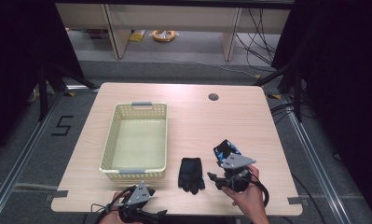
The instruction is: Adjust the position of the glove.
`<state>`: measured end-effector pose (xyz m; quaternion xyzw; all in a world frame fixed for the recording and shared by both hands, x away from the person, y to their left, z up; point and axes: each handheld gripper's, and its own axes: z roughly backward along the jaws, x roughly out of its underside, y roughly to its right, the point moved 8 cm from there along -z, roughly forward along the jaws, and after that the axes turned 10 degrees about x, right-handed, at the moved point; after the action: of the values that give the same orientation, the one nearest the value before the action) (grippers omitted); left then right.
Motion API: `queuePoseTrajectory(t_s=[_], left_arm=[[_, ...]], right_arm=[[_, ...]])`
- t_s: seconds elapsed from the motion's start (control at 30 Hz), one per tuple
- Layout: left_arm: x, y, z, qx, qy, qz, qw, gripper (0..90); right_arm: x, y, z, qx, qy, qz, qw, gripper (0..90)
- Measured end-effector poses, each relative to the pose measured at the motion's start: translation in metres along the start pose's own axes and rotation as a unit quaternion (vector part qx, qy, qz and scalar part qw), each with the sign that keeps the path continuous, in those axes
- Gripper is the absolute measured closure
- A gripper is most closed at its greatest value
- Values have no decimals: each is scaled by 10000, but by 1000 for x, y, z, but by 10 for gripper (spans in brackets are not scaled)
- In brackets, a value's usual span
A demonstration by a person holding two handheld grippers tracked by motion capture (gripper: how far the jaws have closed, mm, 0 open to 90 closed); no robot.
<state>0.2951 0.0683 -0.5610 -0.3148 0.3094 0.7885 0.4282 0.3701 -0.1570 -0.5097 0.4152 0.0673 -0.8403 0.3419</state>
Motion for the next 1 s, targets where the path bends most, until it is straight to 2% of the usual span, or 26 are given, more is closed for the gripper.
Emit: queuePoseTrajectory(t_s=[0.03,0.07,0.1,0.17,0.23,0.3,0.33,0.37,0.4,0.47,0.5,0.53,0.57,0.6,0.67,0.7,0.73,0.8,0.83,0.9,0.93,0.97,1.0], left_arm=[[-4,1,-3,1,92,-15,10000,207],[-4,0,-4,-11,18,-13,10000,208],[-7,-3,-5,-36,-48,-174,9998,209],[-11,-5,-10,-56,-29,-85,9999,222],[-16,-7,-15,-74,28,-64,9999,231],[-21,-7,-19,-66,97,-5,9999,251],[-23,-9,-19,-48,-7,-183,9998,257],[-25,-9,-21,-76,59,-62,9999,261],[-27,-11,-22,-118,29,-142,9998,271],[-31,-11,-24,-142,54,-95,9998,301],[-34,-11,-25,-141,42,-201,9997,303],[-35,-11,-27,-142,35,-202,9997,312],[-37,-11,-30,-150,90,-137,9998,319],[-38,-13,-31,-192,3,-253,9995,319],[-39,-13,-37,-210,1,-126,9997,318],[-41,-14,-38,-161,-54,-229,9996,315],[-42,-12,-40,-168,-11,-81,9998,315],[-44,-14,-42,-228,-84,-234,9994,307],[-45,-15,-44,-256,-94,-186,9995,302],[-45,-17,-49,-313,-162,-183,9992,297],[-44,-17,-52,-321,-216,-131,9992,297],[-45,-17,-53,-313,-212,-134,9992,297],[-46,-18,-55,-344,-251,-156,9990,297]], right_arm=[[-5,-2,-5,-81,-30,28,10000,466],[-9,-4,-9,-102,-34,22,9999,483],[-13,-4,-13,-131,-4,89,9999,493],[-20,-5,-21,-157,-99,121,9998,509],[-25,-3,-28,-178,-126,263,9994,526],[-31,-4,-38,-224,-179,271,9992,551],[-34,-5,-42,-240,-161,263,9992,564],[-37,-6,-46,-316,-194,260,9990,572],[-40,-7,-51,-371,-211,249,9988,587],[-44,-8,-60,-481,-277,274,9981,614],[-46,-9,-65,-478,-323,277,9979,623],[-47,-10,-70,-517,-418,329,9972,627],[-48,-11,-75,-503,-383,324,9975,631],[-49,-12,-80,-524,-418,332,9972,632],[-49,-13,-88,-530,-521,368,9966,637],[-48,-15,-93,-572,-656,324,9957,637],[-48,-15,-93,-572,-656,324,9957,637],[-48,-15,-97,-601,-667,392,9952,637],[-48,-14,-98,-609,-719,458,9945,639],[-48,-16,-102,-692,-685,428,9943,642],[-47,-15,-104,-623,-705,392,9948,644],[-46,-16,-104,-710,-799,429,9933,645],[-45,-16,-106,-678,-813,412,9935,646]])
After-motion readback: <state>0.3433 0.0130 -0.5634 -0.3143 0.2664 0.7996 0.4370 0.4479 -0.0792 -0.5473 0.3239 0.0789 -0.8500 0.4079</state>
